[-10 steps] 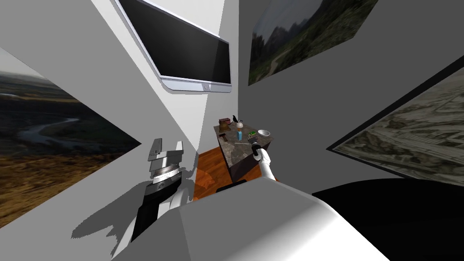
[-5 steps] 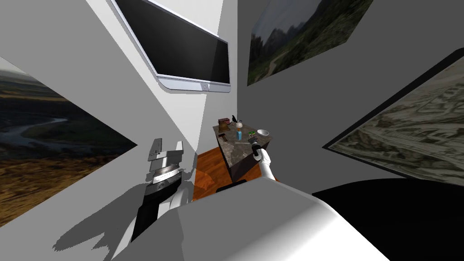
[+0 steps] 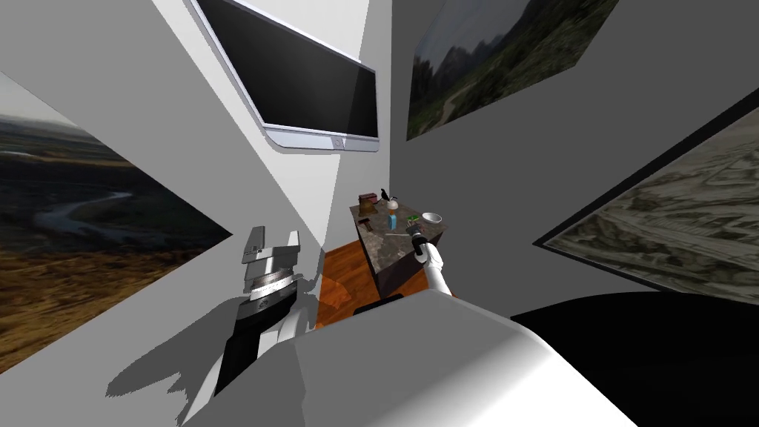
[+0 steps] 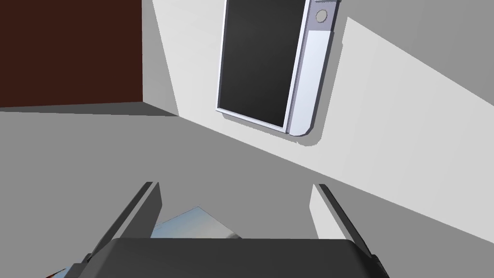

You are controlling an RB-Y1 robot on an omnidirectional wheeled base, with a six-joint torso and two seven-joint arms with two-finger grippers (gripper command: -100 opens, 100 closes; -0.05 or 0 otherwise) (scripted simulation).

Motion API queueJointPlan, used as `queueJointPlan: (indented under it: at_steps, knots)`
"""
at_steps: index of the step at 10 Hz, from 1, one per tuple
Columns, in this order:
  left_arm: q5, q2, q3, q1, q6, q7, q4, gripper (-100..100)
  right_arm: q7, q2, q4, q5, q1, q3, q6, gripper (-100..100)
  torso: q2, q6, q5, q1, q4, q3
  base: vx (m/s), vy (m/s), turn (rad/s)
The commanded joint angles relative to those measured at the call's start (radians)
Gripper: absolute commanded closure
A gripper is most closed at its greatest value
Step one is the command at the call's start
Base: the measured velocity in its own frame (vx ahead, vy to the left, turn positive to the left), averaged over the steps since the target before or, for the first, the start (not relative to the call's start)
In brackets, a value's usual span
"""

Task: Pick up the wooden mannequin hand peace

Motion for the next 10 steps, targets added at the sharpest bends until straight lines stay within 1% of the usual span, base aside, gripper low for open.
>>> queueJointPlan:
  at_steps: [1,2,3,4,5,6,7,8,9,10]
  knots:
    - [0.0,0.0,0.0,0.0,0.0,0.0,0.0,0,-0.044,-0.012,0.008,0.022,-0.002,0.017,0.04,100,0.0,0.0,0.0,0.0,0.0,0.0,-0.005,-0.066,0.211]
    - [0.0,0.0,0.0,0.0,0.0,0.0,0.0,0,-0.078,-0.042,0.022,0.065,-0.001,0.052,0.075,100,-0.002,0.001,0.0,-0.001,-0.001,-0.001,-0.048,-0.067,0.277]
    - [0.0,0.0,0.0,0.0,0.0,0.0,0.0,0,-0.102,-0.042,0.022,0.07,-0.001,0.052,0.098,100,-0.002,-0.002,-0.002,-0.001,-0.003,-0.003,-0.056,-0.06,0.153]
    - [0.0,0.0,0.0,0.0,0.0,0.0,0.0,0,-0.12,-0.042,0.022,0.07,-0.001,0.052,0.113,100,-0.003,-0.001,-0.003,-0.001,-0.005,-0.004,-0.026,-0.019,-0.01]
    - [0.0,0.0,0.0,0.0,0.0,0.0,0.0,0,-0.149,-0.072,0.037,0.116,-0.001,0.087,0.144,100,-0.004,0.001,-0.003,0.0,-0.006,-0.005,-0.074,-0.034,0.205]
    - [0.0,0.0,0.0,0.0,0.0,0.0,0.0,0,-0.183,-0.072,0.037,0.118,-0.001,0.087,0.178,100,-0.003,-0.003,-0.005,0.0,-0.008,-0.006,-0.08,-0.047,0.166]
    - [0.0,0.0,0.0,0.0,0.0,0.0,0.0,0,-0.207,-0.072,0.037,0.118,-0.001,0.087,0.186,100,-0.004,-0.002,-0.005,0.0,-0.009,-0.007,-0.031,-0.021,0.011]
    - [0.0,0.0,0.0,0.0,0.0,0.0,0.0,0,-0.254,-0.101,0.052,0.163,0.0,0.122,0.244,100,-0.006,0.0,-0.005,0.0,-0.01,-0.008,-0.056,-0.04,0.234]
    - [0.0,0.0,0.0,0.0,0.0,0.0,0.0,0,-0.288,-0.101,0.052,0.166,0.0,0.122,0.258,100,-0.006,-0.004,-0.006,0.0,-0.011,-0.009,-0.066,-0.051,0.174]
    - [0.0,0.0,0.0,0.0,0.0,0.0,0.0,0,-0.321,-0.131,0.066,0.202,0.0,0.157,0.307,100,-0.007,-0.002,-0.007,-0.001,-0.012,-0.01,-0.101,-0.061,0.239]
